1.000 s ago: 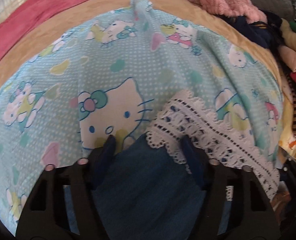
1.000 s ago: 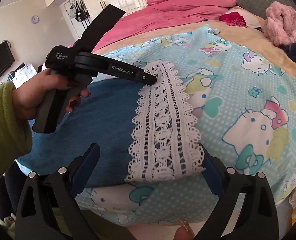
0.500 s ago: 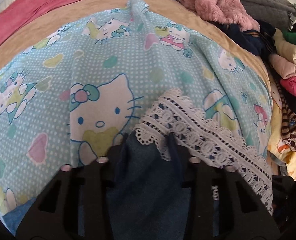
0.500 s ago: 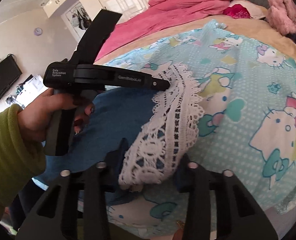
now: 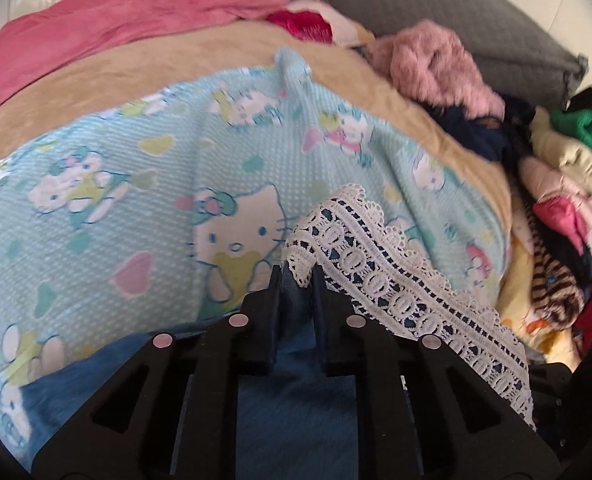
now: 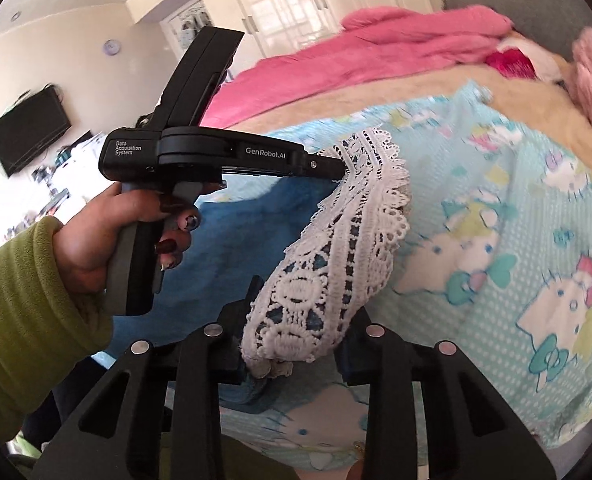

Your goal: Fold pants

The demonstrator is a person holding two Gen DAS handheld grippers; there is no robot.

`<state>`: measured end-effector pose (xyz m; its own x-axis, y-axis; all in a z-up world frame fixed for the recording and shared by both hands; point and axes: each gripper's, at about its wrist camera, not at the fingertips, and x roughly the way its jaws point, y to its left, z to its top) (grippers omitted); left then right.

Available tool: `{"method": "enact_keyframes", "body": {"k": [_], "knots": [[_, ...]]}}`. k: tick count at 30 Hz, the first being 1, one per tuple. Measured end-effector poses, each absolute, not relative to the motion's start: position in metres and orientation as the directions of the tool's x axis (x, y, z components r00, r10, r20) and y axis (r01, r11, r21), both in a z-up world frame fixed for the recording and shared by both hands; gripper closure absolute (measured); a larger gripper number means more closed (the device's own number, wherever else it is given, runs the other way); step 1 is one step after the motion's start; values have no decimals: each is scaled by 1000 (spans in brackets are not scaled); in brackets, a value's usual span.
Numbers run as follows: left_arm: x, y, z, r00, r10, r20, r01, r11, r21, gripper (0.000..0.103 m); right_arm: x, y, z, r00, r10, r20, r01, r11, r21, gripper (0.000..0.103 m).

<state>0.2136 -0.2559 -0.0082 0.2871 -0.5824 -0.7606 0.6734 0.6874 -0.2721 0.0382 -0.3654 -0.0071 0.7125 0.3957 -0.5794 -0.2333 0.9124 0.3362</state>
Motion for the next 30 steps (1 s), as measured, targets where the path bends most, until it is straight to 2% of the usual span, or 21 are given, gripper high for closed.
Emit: {"method": "enact_keyframes", "body": {"k": [9, 13, 16, 19, 21, 26, 28, 29, 30], "knots": [[210, -178, 7, 359, -624, -694, 596, 726, -343, 95, 53, -292, 18, 692, 421, -587, -380, 903, 201, 73], [214, -139, -4, 378, -616, -692, 531, 756, -383, 94, 62, -251, 6, 661, 395, -637, -436, 894, 103, 73], [215, -101, -11, 418, -594, -688, 453, 792, -408, 94, 63, -225, -5, 619, 406, -672, -480, 873, 85, 73], [209, -63, -10, 469, -583, -663, 389, 810, -438, 94, 56, -200, -10, 579, 422, -698, -529, 846, 72, 70], [204, -41, -7, 507, -559, -656, 347, 829, -438, 94, 51, -190, -11, 550, 440, -710, -557, 826, 81, 63], [193, 9, -1, 558, -546, -625, 263, 831, -491, 93, 34, -165, -6, 513, 477, -713, -634, 771, 59, 57], [188, 18, 0, 566, -542, -621, 252, 831, -495, 87, 29, -161, -2, 490, 511, -706, -654, 751, 90, 55], [186, 20, 1, 567, -540, -622, 253, 833, -493, 83, 26, -160, 1, 488, 519, -702, -657, 748, 96, 51], [183, 20, 1, 566, -537, -626, 254, 836, -487, 83, 24, -162, 4, 491, 525, -695, -658, 747, 99, 49]]}}
